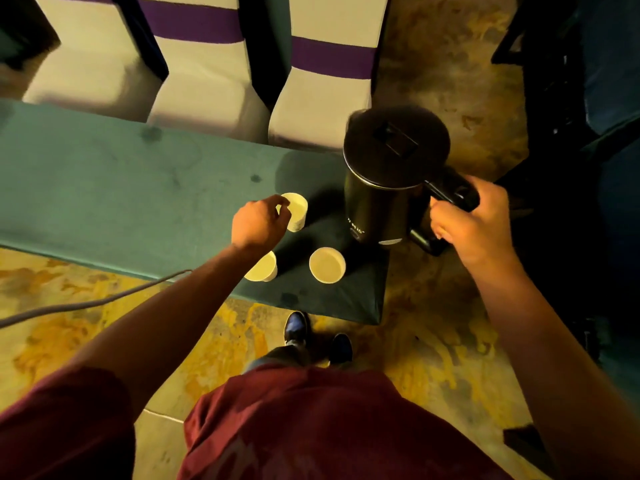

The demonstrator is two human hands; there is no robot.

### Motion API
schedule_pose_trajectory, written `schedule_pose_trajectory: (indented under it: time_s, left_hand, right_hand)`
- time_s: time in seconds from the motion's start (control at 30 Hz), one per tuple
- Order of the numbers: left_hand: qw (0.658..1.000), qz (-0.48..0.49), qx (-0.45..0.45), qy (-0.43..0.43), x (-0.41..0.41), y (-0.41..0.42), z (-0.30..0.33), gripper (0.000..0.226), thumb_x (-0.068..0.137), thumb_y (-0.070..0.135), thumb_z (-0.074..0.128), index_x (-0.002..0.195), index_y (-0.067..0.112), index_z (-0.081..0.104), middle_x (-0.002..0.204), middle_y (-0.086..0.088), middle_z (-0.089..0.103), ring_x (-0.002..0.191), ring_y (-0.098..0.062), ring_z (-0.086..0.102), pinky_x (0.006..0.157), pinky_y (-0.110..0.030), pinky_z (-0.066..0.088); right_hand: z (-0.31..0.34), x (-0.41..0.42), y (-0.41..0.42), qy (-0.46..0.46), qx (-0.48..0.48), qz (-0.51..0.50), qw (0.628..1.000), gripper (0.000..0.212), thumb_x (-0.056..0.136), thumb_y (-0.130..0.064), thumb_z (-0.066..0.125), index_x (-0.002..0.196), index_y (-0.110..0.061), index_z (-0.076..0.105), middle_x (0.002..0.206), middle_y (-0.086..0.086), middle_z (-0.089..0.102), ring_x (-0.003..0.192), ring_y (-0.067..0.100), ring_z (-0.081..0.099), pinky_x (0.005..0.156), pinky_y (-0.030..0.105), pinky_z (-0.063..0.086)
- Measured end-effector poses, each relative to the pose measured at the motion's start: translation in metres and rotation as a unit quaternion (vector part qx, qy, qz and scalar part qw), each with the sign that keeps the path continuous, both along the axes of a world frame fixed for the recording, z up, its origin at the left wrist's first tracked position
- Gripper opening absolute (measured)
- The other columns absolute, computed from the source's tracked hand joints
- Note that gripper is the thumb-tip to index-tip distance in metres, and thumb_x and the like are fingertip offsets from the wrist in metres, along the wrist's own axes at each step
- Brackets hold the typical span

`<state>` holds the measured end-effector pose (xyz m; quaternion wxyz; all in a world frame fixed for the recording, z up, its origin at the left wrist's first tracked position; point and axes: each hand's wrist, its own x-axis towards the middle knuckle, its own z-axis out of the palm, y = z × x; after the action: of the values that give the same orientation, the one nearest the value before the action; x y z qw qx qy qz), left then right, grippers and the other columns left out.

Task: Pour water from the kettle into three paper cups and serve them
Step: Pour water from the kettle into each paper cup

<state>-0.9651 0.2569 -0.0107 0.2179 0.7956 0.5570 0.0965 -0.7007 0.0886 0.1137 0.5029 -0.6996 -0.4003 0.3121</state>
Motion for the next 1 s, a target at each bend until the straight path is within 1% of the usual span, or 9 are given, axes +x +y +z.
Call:
schedule_pose_trajectory:
  time_s: [0.3, 0.4, 0.57, 0.6, 0.7, 0.77, 0.83, 0.9, 1.0]
  left_hand:
    - [0.999, -0.005, -0.036, 0.015, 0.017, 0.012, -0.006, 0.046, 0.087, 0.043, 0.039, 0.116, 0.026, 0.071, 0.094, -0.008, 0.077, 0.084, -0.032, 0.072, 0.076, -0.041, 0.060]
    - [0.999, -0.015, -0.043, 0.017, 0.023, 0.013, -0.007, 0.046, 0.089, 0.044, 0.038, 0.116, 0.026, 0.071, 0.093, -0.008, 0.077, 0.083, -0.032, 0.072, 0.076, -0.042, 0.060]
    - [0.998, -0.016, -0.052, 0.034, 0.021, 0.011, -0.013, 0.037, 0.096, 0.040, 0.044, 0.116, 0.025, 0.071, 0.092, -0.008, 0.077, 0.082, -0.032, 0.071, 0.074, -0.042, 0.060]
    - [0.998, -0.013, -0.051, 0.035, 0.020, 0.011, -0.014, 0.038, 0.096, 0.040, 0.043, 0.117, 0.025, 0.071, 0.092, -0.009, 0.077, 0.082, -0.032, 0.071, 0.074, -0.042, 0.060]
    - [0.998, -0.006, -0.053, 0.038, 0.017, 0.010, -0.014, 0.043, 0.093, 0.042, 0.040, 0.116, 0.024, 0.072, 0.090, -0.011, 0.076, 0.081, -0.034, 0.070, 0.073, -0.042, 0.059]
    - [0.998, -0.005, -0.053, 0.039, 0.017, 0.010, -0.013, 0.043, 0.092, 0.041, 0.040, 0.114, 0.023, 0.072, 0.088, -0.011, 0.076, 0.079, -0.035, 0.070, 0.072, -0.042, 0.059]
    - [0.998, -0.001, -0.051, 0.037, 0.017, 0.011, -0.013, 0.043, 0.090, 0.042, 0.040, 0.112, 0.023, 0.073, 0.085, -0.010, 0.076, 0.079, -0.035, 0.070, 0.071, -0.042, 0.059]
    - [0.998, 0.006, -0.054, 0.031, 0.018, 0.011, -0.012, 0.045, 0.088, 0.043, 0.039, 0.111, 0.024, 0.073, 0.083, -0.009, 0.076, 0.078, -0.035, 0.070, 0.071, -0.042, 0.059]
    - [0.998, 0.010, -0.062, 0.019, 0.021, 0.009, -0.010, 0.045, 0.088, 0.042, 0.039, 0.113, 0.025, 0.072, 0.080, -0.007, 0.076, 0.077, -0.032, 0.071, 0.072, -0.041, 0.060]
  right_hand:
    - [-0.060, -0.012, 0.044, -0.032, -0.040, -0.010, 0.999, 0.008, 0.064, -0.032, 0.062, 0.060, -0.027, 0.056, 0.055, -0.004, 0.054, 0.051, 0.023, 0.052, 0.052, 0.035, 0.042]
    - [-0.077, -0.020, 0.050, -0.050, -0.046, -0.026, 0.997, 0.016, 0.065, -0.033, 0.062, 0.068, -0.018, 0.062, 0.059, 0.001, 0.058, 0.059, 0.035, 0.059, 0.053, 0.042, 0.048]
    - [-0.098, -0.024, 0.060, -0.041, -0.070, -0.050, 0.995, 0.020, 0.067, -0.029, 0.064, 0.069, -0.010, 0.062, 0.058, 0.001, 0.056, 0.058, 0.037, 0.058, 0.052, 0.043, 0.048]
    - [-0.101, -0.024, 0.061, -0.038, -0.076, -0.056, 0.995, 0.019, 0.067, -0.028, 0.065, 0.069, -0.009, 0.062, 0.058, 0.001, 0.056, 0.058, 0.036, 0.058, 0.052, 0.042, 0.047]
    - [-0.108, -0.027, 0.055, -0.037, -0.085, -0.057, 0.994, 0.015, 0.071, -0.022, 0.066, 0.072, -0.007, 0.062, 0.061, 0.001, 0.057, 0.056, 0.019, 0.055, 0.053, 0.031, 0.044]
    - [-0.110, -0.027, 0.051, -0.034, -0.081, -0.059, 0.994, 0.015, 0.072, -0.018, 0.066, 0.076, -0.003, 0.064, 0.064, 0.005, 0.059, 0.059, 0.014, 0.055, 0.053, 0.030, 0.044]
    - [-0.112, -0.025, 0.046, -0.032, -0.081, -0.061, 0.994, 0.012, 0.072, -0.018, 0.065, 0.078, -0.007, 0.064, 0.064, 0.000, 0.058, 0.059, 0.012, 0.054, 0.054, 0.031, 0.046]
    - [-0.116, -0.025, 0.039, -0.019, -0.093, -0.056, 0.994, 0.011, 0.072, -0.020, 0.065, 0.077, -0.011, 0.062, 0.064, 0.000, 0.057, 0.058, 0.020, 0.056, 0.054, 0.038, 0.050]
    - [-0.124, -0.030, 0.027, -0.013, -0.097, -0.055, 0.994, 0.012, 0.072, -0.021, 0.064, 0.079, -0.011, 0.061, 0.065, 0.014, 0.061, 0.059, 0.036, 0.060, 0.055, 0.048, 0.053]
